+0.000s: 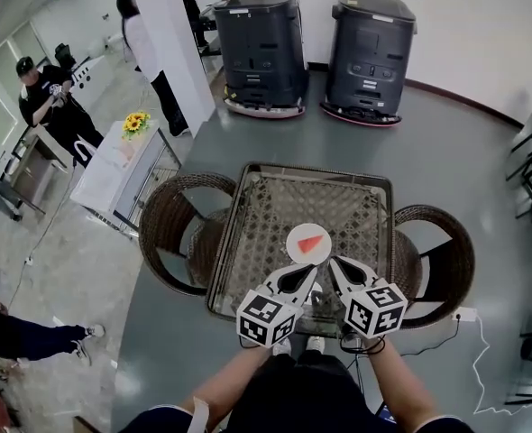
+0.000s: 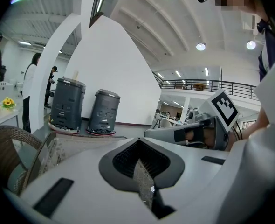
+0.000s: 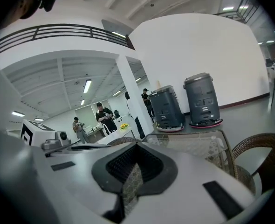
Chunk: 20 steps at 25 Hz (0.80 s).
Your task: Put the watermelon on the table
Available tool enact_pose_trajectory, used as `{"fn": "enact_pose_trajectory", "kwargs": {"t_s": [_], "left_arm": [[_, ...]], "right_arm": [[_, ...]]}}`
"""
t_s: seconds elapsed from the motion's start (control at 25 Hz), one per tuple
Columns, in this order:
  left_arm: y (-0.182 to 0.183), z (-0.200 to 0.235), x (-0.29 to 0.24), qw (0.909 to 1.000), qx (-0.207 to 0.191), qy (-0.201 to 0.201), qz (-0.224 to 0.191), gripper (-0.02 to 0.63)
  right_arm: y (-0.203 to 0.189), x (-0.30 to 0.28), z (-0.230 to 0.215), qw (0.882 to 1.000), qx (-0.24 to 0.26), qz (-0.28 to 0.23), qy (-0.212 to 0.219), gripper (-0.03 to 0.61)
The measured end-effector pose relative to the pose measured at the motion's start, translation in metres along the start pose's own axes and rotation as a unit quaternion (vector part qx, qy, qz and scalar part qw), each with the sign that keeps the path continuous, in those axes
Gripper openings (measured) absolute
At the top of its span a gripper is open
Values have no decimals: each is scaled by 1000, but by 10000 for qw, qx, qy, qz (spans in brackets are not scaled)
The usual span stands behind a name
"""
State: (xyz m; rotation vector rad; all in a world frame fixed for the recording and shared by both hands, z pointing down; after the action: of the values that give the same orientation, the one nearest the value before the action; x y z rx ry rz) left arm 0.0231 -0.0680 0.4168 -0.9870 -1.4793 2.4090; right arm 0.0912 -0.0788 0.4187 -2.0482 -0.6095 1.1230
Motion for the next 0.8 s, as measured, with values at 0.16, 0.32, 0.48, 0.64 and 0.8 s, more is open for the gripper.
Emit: {"fn": "enact_pose_trajectory", "kwargs": {"t_s": [0.16, 0.32, 0.48, 0.64, 0.8], "left_arm": [[3, 1, 1, 10000, -4, 16, -23, 5], [5, 1, 2, 10000, 17, 33, -47, 5], [8, 0, 4, 10000, 16, 35, -53, 5], [8, 0, 6, 10000, 18, 45, -71, 5], [8, 1, 9, 10000, 16, 45, -60, 5]], "right_arm": [[2, 0, 2, 9999, -107, -78, 70, 5], [3, 2, 1, 9999, -115, -96, 54, 4], [5, 3, 2, 9999, -77, -88, 37, 3], [8, 1, 4, 9999, -41, -106, 36, 3], [11, 0, 6, 9999, -36, -125, 21, 3]]}}
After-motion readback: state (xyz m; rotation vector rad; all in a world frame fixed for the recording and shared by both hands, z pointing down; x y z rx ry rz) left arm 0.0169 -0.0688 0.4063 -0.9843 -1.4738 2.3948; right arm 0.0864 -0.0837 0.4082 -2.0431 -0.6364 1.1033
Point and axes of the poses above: the fingertips, and each gripper's own axes: x backward along the fingers, z to its left, y out of its top, the point moved 2 cm from there along x, backward along the fingers, and after that the axes turned 11 degrees about z, right-handed, at the moved point
